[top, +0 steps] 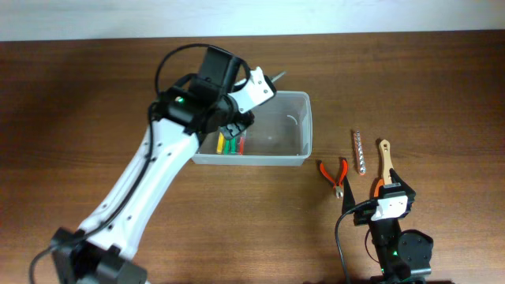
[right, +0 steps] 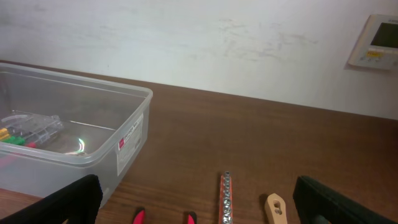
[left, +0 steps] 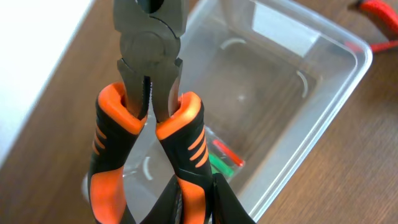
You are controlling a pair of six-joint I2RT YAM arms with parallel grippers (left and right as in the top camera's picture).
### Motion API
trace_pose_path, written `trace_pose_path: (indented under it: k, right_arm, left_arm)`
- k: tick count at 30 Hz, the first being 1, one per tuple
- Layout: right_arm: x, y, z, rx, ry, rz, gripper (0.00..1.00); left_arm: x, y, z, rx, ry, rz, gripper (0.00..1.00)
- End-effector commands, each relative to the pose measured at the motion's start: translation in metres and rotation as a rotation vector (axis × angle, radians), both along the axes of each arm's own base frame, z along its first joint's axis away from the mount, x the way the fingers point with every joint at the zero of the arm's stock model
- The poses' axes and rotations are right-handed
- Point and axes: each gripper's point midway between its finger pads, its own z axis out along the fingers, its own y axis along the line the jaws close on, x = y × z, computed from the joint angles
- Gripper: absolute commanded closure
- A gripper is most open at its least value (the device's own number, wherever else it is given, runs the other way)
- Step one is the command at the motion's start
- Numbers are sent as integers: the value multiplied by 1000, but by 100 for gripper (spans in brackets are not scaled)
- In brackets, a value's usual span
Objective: Pack container
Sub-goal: 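Carry the pliers over and lower them into the container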
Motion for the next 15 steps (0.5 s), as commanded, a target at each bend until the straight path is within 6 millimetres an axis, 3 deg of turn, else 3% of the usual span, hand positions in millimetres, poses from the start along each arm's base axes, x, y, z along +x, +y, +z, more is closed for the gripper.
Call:
trace_pose_path:
  k: [1,9,15]
  right_arm:
    - [0,-1,-3,-8,2,-6,1]
    - [0,-1,-3,-7,2,-6,1]
    - [0,-1,-3,-8,2,-6,1]
  left_arm:
    - [5,-11,-32,23,79,-49,98]
    - [1,-16,-111,95,276,-65,98]
    - [-11,-32,-140,95,355,-133,98]
